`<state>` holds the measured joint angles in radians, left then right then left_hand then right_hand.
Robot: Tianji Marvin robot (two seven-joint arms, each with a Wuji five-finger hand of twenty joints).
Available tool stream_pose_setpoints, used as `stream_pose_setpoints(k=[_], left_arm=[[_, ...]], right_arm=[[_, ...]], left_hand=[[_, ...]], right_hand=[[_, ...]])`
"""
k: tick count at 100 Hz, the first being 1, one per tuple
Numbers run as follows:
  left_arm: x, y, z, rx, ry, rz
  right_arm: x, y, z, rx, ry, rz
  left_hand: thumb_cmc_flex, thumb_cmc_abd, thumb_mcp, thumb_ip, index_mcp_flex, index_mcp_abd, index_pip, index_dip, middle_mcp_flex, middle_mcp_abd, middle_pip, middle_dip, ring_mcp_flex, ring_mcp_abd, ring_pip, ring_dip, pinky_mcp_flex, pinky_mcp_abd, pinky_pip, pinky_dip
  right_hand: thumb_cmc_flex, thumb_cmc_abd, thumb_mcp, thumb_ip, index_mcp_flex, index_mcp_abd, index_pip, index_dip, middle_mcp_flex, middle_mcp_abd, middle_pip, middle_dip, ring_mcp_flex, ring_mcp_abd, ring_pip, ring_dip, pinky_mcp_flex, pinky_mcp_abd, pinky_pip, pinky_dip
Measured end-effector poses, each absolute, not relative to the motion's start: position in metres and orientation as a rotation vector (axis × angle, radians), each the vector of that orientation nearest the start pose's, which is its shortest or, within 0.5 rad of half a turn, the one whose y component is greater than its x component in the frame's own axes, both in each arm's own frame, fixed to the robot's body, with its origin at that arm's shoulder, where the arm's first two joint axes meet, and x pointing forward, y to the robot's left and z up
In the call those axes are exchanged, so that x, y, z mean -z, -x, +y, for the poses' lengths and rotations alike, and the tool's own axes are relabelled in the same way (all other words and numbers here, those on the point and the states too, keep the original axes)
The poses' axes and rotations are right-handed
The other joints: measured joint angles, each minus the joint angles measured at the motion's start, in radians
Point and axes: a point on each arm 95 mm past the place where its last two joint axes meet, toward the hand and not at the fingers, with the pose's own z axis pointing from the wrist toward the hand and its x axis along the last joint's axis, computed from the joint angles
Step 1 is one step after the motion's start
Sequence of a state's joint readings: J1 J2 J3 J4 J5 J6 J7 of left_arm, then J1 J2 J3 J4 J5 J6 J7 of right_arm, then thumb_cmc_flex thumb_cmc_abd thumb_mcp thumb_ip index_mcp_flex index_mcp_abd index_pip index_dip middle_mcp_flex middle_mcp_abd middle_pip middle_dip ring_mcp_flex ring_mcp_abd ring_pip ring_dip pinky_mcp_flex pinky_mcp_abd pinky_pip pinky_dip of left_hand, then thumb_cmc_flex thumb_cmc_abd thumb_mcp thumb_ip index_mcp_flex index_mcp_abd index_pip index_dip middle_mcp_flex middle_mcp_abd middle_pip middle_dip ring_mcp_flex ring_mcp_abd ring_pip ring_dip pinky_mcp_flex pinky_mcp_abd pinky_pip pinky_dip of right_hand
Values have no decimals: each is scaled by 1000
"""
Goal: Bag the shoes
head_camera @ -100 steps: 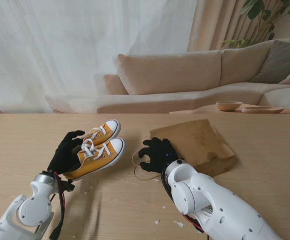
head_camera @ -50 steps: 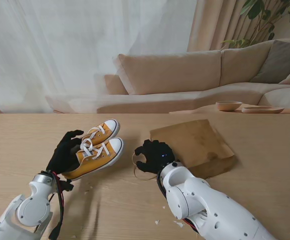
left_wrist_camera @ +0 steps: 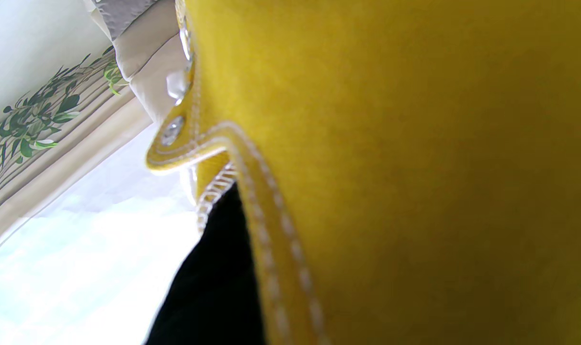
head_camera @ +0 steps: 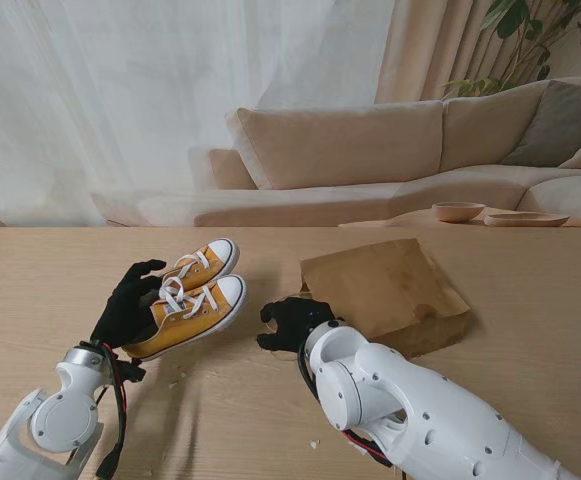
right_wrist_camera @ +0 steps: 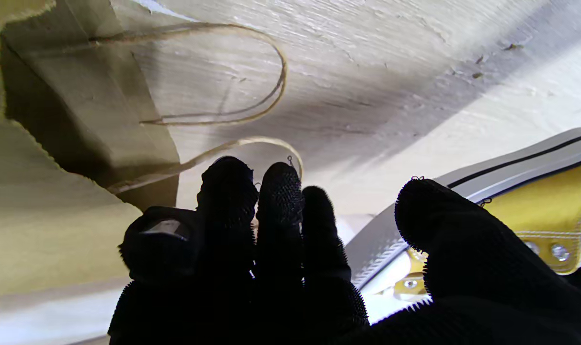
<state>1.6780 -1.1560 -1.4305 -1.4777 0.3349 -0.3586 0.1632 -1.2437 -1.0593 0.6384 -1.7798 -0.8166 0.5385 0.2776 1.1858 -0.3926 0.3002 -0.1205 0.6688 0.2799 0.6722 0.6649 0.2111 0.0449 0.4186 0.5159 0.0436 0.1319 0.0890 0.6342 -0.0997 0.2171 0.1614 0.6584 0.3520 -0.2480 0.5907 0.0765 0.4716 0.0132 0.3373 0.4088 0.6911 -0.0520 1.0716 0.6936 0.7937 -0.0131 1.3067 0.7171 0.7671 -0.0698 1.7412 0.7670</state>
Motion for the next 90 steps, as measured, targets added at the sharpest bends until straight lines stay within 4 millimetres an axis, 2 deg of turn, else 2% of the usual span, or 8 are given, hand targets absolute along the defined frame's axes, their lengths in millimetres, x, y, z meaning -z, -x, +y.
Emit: stream_pose_setpoints(k=[18, 26, 38, 59, 71, 79, 86, 90], left_arm=[[345, -381, 74, 2055, 1679, 824], [345, -381, 74, 2056, 1680, 826], [345, -381, 75, 2061, 1676, 829], [345, -381, 75, 2062, 1682, 830], [345, -381, 75, 2061, 1685, 832], [345, -381, 75, 2062, 1685, 833], [345, -381, 75, 2062, 1685, 833], [345, -381, 75, 2062, 1686, 832]], right_arm=[[298, -380, 148, -1319, -1464, 1730], [300, -380, 148, -1307, -1467, 1737], [303, -382, 147, -1288, -1490, 1744], [309, -390, 145, -1257, -1587, 1771], [314, -398, 145, -1218, -1621, 1808], [317, -402, 144, -1184, -1622, 1844], [317, -404, 144, -1181, -1636, 1849], [317, -405, 143, -1186, -1641, 1848]], left_hand=[[0, 0, 0, 0, 2, 0, 0, 0, 0, 0, -1, 0, 0, 0, 0, -2, 0, 0, 0, 0], [0, 0, 0, 0, 2, 1, 0, 0, 0, 0, -2, 0, 0, 0, 0, -2, 0, 0, 0, 0], [0, 0, 0, 0, 3, 1, 0, 0, 0, 0, -2, 0, 0, 0, 0, -2, 0, 0, 0, 0], [0, 0, 0, 0, 3, 1, 0, 0, 0, 0, -2, 0, 0, 0, 0, -2, 0, 0, 0, 0], [0, 0, 0, 0, 3, 1, 0, 0, 0, 0, -2, 0, 0, 0, 0, -3, 0, 0, 0, 0], [0, 0, 0, 0, 3, 2, 0, 0, 0, 0, -2, 0, 0, 0, 0, -3, 0, 0, 0, 0], [0, 0, 0, 0, 3, 2, 0, 0, 0, 0, -2, 0, 0, 0, 0, -3, 0, 0, 0, 0], [0, 0, 0, 0, 3, 2, 0, 0, 0, 0, -2, 0, 0, 0, 0, -3, 0, 0, 0, 0]], right_hand=[[-10, 0, 16, 0, -120, 127, 68, -126, 192, 3, 37, -34, 188, -14, 67, -74, 185, 23, 85, -153], [-21, 0, 25, 0, -148, 145, 177, -185, 213, 3, 37, -56, 214, -14, 67, -92, 208, 28, 90, -185], [-33, 0, 34, 0, -163, 155, 221, -216, 271, 2, 24, -81, 257, -14, 43, -112, 247, 37, 90, -206], [-47, 0, 44, 0, -170, 167, 241, -219, 328, -8, 15, -105, 316, -14, 20, -130, 294, 51, 91, -232], [-47, 0, 44, 0, -141, 167, 277, -219, 366, -45, 20, -106, 350, -14, 19, -135, 319, 58, 92, -248], [-48, 0, 44, 0, -76, 168, 321, -215, 368, -70, 51, -97, 354, -21, 35, -135, 320, 57, 92, -255], [-48, -2, 50, 0, 40, 153, 399, -169, 418, -81, 87, -86, 368, -30, 65, -135, 330, 54, 98, -257], [-48, -21, 75, 0, 98, 136, 432, -105, 432, -83, 96, -80, 381, -35, 82, -135, 339, 53, 105, -259]])
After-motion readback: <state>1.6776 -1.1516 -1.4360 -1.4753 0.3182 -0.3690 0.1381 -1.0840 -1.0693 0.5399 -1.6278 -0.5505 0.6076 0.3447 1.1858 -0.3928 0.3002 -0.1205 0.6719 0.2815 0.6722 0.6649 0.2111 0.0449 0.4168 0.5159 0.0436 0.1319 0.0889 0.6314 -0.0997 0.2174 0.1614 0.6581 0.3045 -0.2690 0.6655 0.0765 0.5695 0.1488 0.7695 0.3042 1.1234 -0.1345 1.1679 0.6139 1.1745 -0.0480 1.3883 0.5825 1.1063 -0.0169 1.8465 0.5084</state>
